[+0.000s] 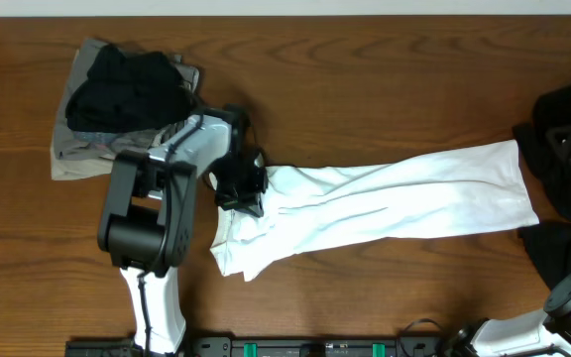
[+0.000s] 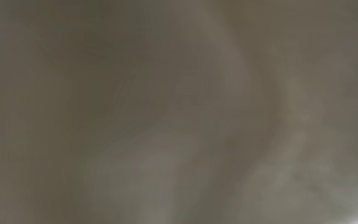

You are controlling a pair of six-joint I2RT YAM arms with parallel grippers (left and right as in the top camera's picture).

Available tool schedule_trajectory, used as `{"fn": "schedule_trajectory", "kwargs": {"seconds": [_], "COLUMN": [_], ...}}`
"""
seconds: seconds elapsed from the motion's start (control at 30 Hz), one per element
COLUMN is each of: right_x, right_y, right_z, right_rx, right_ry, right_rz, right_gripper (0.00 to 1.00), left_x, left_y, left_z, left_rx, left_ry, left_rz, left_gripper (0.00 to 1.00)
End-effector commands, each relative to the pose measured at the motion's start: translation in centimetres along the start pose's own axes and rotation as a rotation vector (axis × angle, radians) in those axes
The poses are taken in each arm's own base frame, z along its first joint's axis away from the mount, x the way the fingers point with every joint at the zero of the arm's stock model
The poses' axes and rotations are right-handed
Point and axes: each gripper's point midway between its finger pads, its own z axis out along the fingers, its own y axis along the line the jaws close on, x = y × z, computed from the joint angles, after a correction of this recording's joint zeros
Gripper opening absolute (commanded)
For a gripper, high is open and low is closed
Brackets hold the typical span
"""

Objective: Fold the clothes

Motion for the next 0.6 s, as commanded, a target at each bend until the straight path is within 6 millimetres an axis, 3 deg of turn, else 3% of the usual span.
{"fn": "schedule_trajectory", "kwargs": {"seconds": [0.0, 0.13, 0.2, 0.33, 0.43, 0.53, 0.57], "right_x": [-0.2, 0.0, 0.0, 0.4, 1.0, 2.8, 3.8], "right_y": [1.4, 1.8, 2.1, 2.1, 0.9, -1.4, -2.4], "right_z": [0.0, 0.3, 0.4, 0.7, 0.8, 1.4, 1.6], "right_rx": [-0.041, -0.047, -0.051, -0.034, 0.034, 0.146, 0.191], "right_ry": [-0.001, 0.007, 0.012, 0.027, 0.050, 0.103, 0.131], "right_rz": [-0.010, -0.017, -0.022, -0.024, 0.004, 0.044, 0.062], "right_gripper": [0.66, 0.66, 0.66, 0.67, 0.71, 0.75, 0.75], "left_x": [-5.8, -11.6, -13.2, -15.2, -16.3, -16.8, -16.7], "left_y": [2.5, 0.7, -0.5, -1.4, -1.4, -2.0, -2.3], "left_z": [-0.4, -3.1, -4.0, -5.5, -7.2, -8.8, -9.4], "left_rx": [-0.022, 0.032, 0.046, 0.034, 0.021, 0.032, 0.034], "left_ry": [-0.137, -0.366, -0.435, -0.531, -0.582, -0.612, -0.618], "left_rz": [-0.022, 0.080, 0.126, 0.156, 0.141, 0.149, 0.152], "left_gripper": [0.06, 0.06, 0.06, 0.06, 0.07, 0.15, 0.24]}}
